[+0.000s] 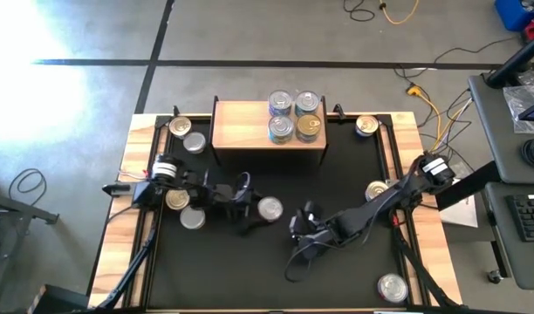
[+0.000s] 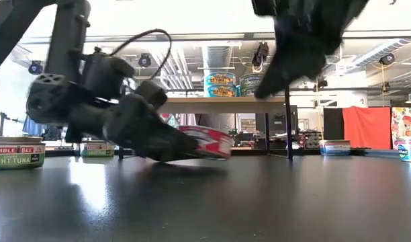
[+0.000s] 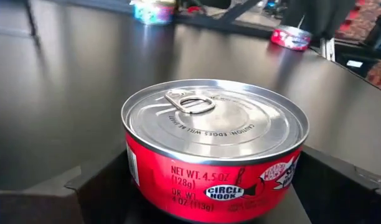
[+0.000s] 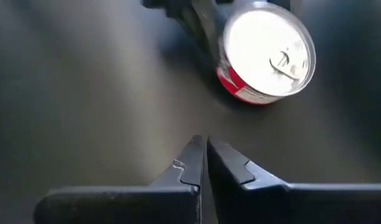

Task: Stack canned seafood by type on shelf
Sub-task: Put the top red tuna can on the shelf

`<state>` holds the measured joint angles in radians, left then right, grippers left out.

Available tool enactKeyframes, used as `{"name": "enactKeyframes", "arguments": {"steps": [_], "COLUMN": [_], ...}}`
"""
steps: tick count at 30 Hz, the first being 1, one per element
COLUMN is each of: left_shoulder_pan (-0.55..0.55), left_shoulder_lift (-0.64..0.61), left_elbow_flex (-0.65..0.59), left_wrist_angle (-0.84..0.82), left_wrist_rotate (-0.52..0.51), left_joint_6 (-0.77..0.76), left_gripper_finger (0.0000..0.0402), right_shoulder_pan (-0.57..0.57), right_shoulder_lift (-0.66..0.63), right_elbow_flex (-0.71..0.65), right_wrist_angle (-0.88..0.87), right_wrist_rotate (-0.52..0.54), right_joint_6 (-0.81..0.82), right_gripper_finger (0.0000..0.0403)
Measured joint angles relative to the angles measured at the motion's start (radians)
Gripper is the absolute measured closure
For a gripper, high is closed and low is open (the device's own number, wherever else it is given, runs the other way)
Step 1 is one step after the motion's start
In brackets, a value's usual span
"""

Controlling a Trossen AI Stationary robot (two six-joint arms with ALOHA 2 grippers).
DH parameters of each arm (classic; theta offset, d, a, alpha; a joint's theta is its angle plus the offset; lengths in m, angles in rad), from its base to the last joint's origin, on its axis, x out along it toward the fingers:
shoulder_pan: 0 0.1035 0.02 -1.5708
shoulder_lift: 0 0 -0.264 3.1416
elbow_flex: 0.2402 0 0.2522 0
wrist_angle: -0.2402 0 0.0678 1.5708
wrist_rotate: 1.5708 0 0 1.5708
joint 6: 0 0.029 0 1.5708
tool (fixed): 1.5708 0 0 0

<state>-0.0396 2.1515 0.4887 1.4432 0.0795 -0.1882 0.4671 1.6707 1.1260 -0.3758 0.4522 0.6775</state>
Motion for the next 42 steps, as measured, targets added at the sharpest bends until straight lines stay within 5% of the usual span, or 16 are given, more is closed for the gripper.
{"name": "enactKeyframes", "arguments": {"steps": [8,17,23,31,37,42], "left_shoulder_pan": [-0.052,-0.165,-0.304,-0.234,-0.091,-0.035], "left_shoulder_lift": [-0.194,-0.425,-0.488,-0.565,-0.781,-0.964], "left_elbow_flex": [-0.2,-0.368,-0.396,-0.392,-0.357,-0.16], "left_wrist_angle": [0.017,0.013,0.013,-0.025,-0.28,-0.919], "left_wrist_rotate": [-0.088,-0.149,-0.302,-0.301,-0.207,-0.244], "left_joint_6": [-0.017,-0.086,-0.086,-0.091,-0.101,0.015], "left_gripper_finger": [0.0041,0.0041,0.0041,0.0041,0.0041,0.0041], "right_shoulder_pan": [0.003,0.069,0.11,0.081,-0.006,-0.124], "right_shoulder_lift": [0.0,0.021,0.049,0.048,0.046,0.045], "right_elbow_flex": [0.186,0.358,0.416,0.444,0.571,0.697], "right_wrist_angle": [-0.038,-0.029,-0.033,-0.073,-0.206,-0.293], "right_wrist_rotate": [0.031,0.099,0.159,0.159,0.178,0.179], "right_joint_6": [-0.173,-0.166,-0.124,-0.176,-0.31,-0.447], "right_gripper_finger": [0.039,0.039,0.039,0.039,0.039,0.039]}}
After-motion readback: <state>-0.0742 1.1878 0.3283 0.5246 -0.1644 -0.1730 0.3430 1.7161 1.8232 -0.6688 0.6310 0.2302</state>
